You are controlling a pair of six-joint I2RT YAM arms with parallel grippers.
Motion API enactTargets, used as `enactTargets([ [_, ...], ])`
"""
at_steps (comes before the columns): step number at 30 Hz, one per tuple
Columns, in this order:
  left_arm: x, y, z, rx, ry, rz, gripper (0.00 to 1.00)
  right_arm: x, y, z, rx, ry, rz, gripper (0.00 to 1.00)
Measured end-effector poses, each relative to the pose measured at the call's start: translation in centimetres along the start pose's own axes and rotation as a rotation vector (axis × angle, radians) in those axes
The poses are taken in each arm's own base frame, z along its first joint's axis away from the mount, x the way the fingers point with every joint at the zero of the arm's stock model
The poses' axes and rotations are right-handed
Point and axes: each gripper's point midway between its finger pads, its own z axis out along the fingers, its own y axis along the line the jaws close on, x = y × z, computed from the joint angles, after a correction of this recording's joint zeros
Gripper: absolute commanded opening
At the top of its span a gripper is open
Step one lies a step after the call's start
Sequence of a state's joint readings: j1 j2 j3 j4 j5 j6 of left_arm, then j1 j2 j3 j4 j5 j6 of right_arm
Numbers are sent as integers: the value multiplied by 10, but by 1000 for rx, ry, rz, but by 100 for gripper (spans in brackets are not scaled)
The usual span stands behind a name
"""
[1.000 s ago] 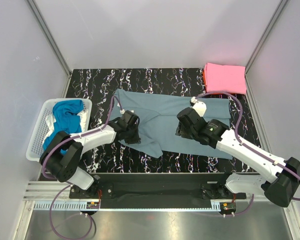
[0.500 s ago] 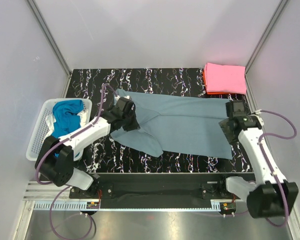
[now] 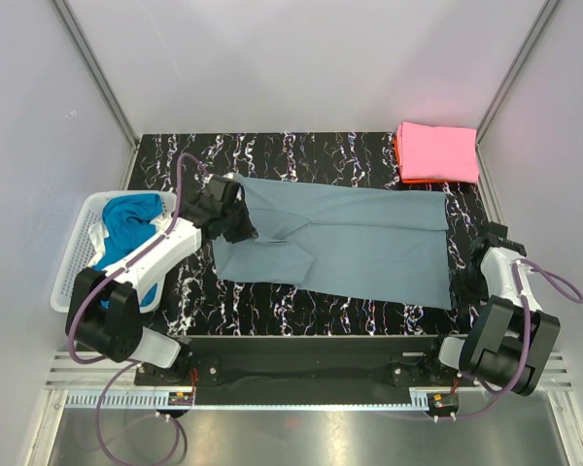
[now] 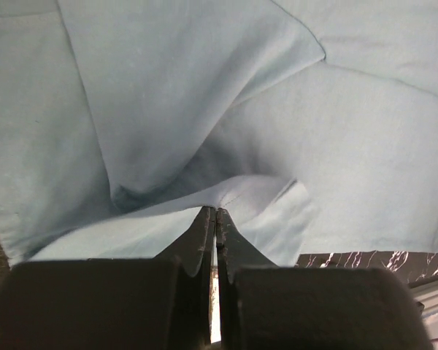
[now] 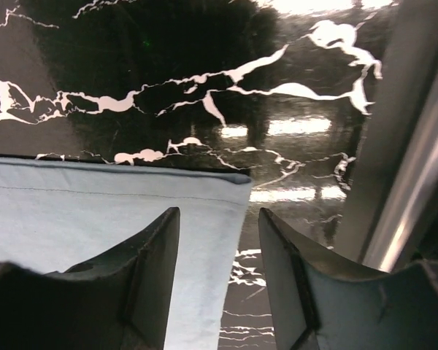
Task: Fold and stack the t-shirts
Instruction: Fold the tshirt
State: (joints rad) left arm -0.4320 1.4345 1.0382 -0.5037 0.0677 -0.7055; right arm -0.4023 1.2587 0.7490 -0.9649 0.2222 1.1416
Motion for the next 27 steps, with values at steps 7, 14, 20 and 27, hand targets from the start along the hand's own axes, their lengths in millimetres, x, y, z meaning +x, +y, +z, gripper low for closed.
enactTargets([
  [7,-1,0,-4,-9,7,-2,0,5,7,14,-48,5,9,53],
  [14,-1,4,-5,-32,7,-4,0,7,18,30,-101,-4,-15,44],
  [20,-5,5,-14,-39,-16,-2,0,4,23,31,-128,-18,-40,0],
  [27,-17,-2,-31,-17,-76,6,0,2,25,31,-162,-37,-55,0],
])
